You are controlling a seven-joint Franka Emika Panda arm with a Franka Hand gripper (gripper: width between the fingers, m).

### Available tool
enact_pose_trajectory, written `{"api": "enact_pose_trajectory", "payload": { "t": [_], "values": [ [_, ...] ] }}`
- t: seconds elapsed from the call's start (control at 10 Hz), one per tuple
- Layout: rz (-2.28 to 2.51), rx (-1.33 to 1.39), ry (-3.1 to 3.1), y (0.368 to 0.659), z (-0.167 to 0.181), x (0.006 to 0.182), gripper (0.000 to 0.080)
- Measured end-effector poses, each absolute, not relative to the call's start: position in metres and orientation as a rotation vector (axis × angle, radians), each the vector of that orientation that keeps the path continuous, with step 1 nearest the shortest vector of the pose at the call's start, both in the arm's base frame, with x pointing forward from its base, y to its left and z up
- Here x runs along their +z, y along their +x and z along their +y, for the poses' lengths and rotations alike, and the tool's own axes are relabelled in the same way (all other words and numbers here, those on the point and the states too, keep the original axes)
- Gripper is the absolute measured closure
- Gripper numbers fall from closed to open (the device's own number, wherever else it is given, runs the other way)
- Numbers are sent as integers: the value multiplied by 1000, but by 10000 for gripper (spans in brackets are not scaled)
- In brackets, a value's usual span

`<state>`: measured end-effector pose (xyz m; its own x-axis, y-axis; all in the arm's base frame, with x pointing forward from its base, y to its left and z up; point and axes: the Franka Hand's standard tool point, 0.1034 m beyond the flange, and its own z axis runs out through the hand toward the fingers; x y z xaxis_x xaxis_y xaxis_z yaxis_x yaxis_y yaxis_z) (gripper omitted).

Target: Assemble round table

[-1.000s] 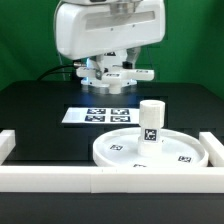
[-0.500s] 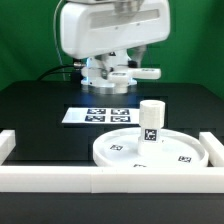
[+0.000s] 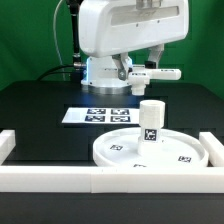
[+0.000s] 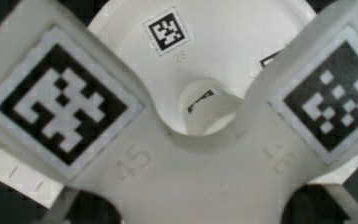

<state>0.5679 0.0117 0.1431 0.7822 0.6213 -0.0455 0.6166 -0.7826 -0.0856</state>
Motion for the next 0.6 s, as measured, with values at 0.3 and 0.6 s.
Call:
{"api": "enact_pose_trajectory", "payload": {
  "t": [0.3,0.6],
  "values": [
    [-1005,117,-2900,566,29,140,357],
    [-1013,124,-2893,564,35,136,357]
  ]
}}
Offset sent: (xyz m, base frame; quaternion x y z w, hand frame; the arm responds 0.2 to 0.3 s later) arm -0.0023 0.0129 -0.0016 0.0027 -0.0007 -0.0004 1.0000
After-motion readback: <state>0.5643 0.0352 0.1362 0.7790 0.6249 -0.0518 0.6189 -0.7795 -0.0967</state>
